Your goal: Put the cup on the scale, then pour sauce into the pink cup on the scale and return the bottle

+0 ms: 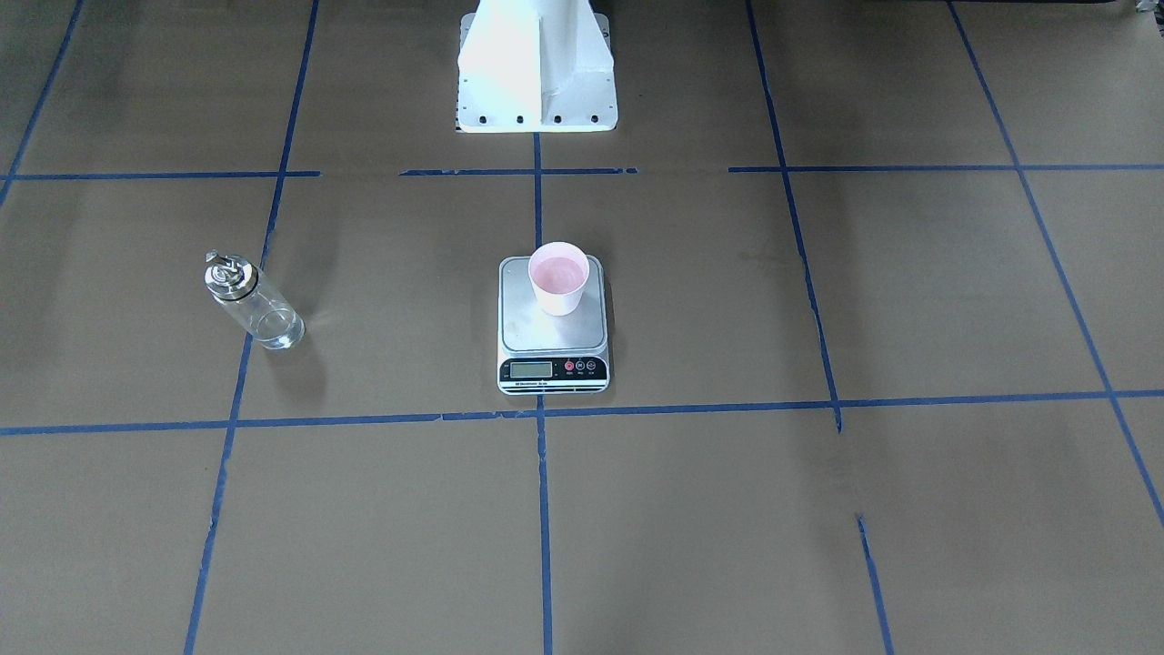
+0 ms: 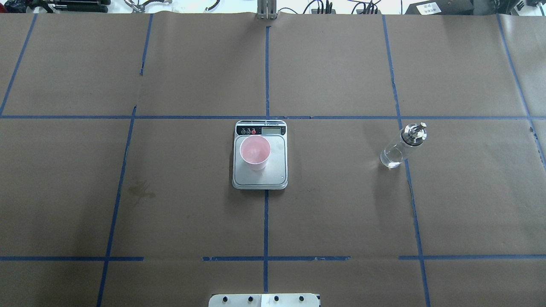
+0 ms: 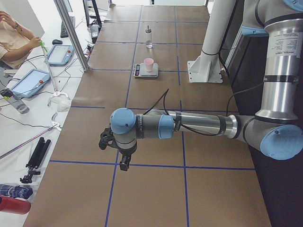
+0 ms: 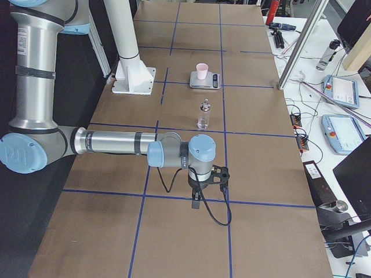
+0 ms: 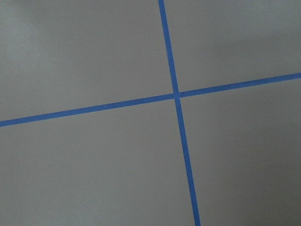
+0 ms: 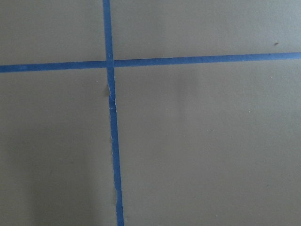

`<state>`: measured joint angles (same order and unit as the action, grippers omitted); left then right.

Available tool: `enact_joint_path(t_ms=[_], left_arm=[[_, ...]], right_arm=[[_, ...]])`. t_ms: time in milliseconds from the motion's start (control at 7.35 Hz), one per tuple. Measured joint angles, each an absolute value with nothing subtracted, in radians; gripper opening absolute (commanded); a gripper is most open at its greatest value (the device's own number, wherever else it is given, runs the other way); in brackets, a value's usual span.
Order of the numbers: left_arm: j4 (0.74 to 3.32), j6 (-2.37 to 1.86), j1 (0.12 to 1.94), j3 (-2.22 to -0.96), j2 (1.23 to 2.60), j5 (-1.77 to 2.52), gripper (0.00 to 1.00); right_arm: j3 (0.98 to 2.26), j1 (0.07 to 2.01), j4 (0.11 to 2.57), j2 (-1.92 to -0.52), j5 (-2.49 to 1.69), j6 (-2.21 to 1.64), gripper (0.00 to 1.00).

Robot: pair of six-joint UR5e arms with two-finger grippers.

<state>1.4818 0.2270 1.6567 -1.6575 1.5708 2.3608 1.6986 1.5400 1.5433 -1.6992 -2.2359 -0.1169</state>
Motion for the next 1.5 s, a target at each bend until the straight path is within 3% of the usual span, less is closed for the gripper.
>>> enact_joint_path(t_ms=[1496], left_arm=[[1.483,0.227,1.629,-1.658,1.572,2.361,1.0]], right_arm=[[1.696,1.535,1.536,-1.7,-2.244,-0.108,1.0]])
